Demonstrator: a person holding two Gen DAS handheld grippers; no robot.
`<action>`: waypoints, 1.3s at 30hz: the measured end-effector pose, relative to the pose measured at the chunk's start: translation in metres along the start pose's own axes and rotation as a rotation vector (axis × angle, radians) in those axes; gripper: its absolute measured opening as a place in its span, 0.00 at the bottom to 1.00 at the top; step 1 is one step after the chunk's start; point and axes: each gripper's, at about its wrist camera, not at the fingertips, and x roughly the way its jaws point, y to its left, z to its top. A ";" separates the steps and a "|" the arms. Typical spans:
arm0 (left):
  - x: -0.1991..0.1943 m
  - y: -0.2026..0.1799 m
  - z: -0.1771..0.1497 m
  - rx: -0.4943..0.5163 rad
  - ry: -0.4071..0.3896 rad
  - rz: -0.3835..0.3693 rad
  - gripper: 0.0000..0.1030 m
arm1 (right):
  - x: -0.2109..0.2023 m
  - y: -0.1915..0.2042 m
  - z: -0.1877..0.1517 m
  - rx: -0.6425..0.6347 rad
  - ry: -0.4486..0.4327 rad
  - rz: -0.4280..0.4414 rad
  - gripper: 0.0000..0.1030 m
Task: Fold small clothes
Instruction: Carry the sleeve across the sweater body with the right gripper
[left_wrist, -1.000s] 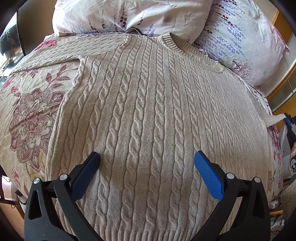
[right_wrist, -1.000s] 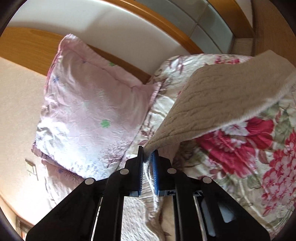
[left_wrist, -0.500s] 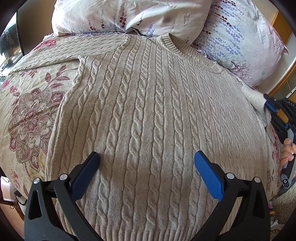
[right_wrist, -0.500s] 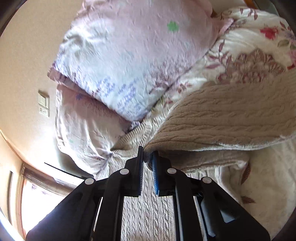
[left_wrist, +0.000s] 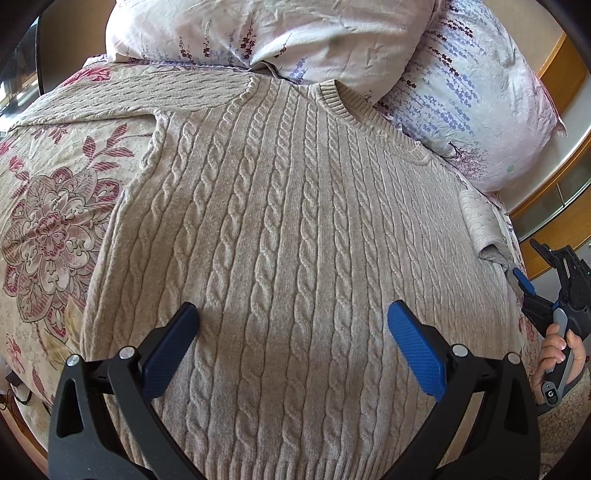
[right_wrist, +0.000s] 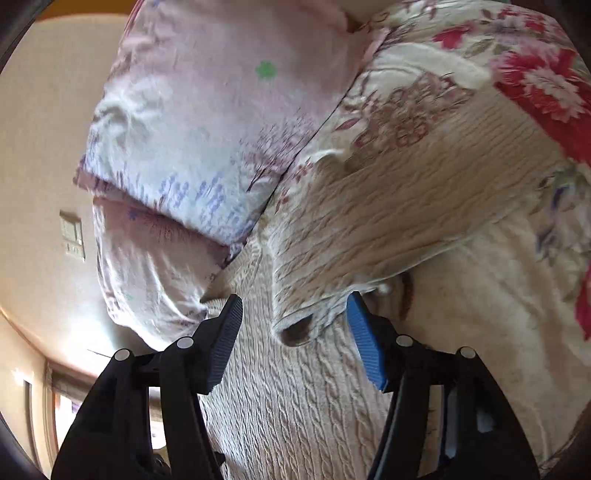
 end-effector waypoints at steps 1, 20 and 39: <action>0.001 -0.002 0.000 0.009 0.002 0.004 0.98 | -0.006 -0.014 0.006 0.066 -0.030 -0.011 0.59; -0.020 0.002 0.006 0.030 -0.053 -0.061 0.98 | -0.015 -0.085 0.046 0.382 -0.225 -0.108 0.11; -0.036 0.083 0.038 -0.226 -0.147 -0.091 0.98 | 0.114 0.151 -0.024 -0.054 0.133 0.408 0.10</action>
